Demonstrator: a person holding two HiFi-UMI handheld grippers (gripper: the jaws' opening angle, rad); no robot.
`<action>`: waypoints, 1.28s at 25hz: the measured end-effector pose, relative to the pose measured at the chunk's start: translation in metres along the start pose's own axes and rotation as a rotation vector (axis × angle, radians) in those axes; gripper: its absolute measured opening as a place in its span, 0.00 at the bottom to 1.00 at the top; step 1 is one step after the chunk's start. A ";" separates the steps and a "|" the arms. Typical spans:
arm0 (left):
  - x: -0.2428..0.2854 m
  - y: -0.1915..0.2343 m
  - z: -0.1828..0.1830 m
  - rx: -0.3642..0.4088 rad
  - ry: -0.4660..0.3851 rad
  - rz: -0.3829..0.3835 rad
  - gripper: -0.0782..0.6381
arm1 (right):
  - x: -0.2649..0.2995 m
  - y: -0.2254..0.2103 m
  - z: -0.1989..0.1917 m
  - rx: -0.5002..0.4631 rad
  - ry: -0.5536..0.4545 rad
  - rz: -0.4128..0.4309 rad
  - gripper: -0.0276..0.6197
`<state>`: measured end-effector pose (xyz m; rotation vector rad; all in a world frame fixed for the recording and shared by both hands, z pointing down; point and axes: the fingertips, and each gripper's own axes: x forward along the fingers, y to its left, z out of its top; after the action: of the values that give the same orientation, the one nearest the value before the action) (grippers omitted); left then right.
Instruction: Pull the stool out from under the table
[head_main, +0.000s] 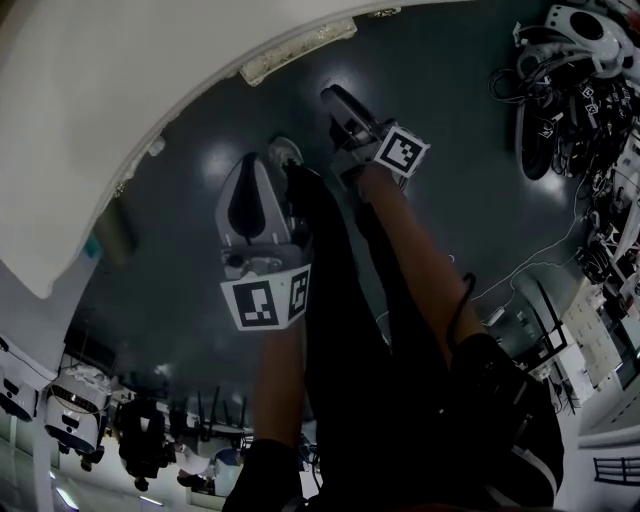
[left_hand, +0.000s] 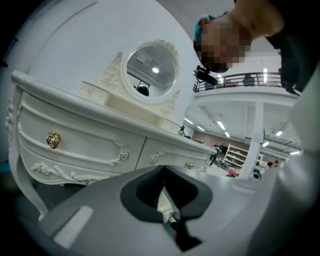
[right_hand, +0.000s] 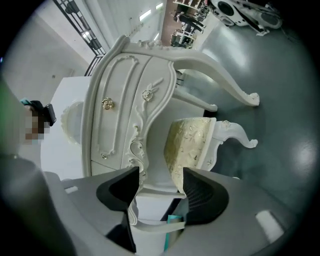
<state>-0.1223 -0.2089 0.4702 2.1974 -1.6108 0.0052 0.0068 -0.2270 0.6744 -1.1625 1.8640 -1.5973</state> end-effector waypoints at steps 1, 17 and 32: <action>0.003 0.002 -0.001 0.001 -0.004 -0.004 0.12 | 0.003 -0.006 0.000 0.016 -0.007 -0.001 0.46; 0.020 0.018 -0.028 0.037 -0.046 -0.028 0.12 | 0.025 -0.087 -0.011 0.139 -0.066 -0.019 0.66; 0.023 0.034 -0.068 0.028 -0.062 0.026 0.12 | 0.077 -0.145 -0.025 0.167 -0.045 0.001 0.86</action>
<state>-0.1296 -0.2155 0.5488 2.2173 -1.6822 -0.0332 -0.0096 -0.2727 0.8333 -1.1146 1.6671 -1.6764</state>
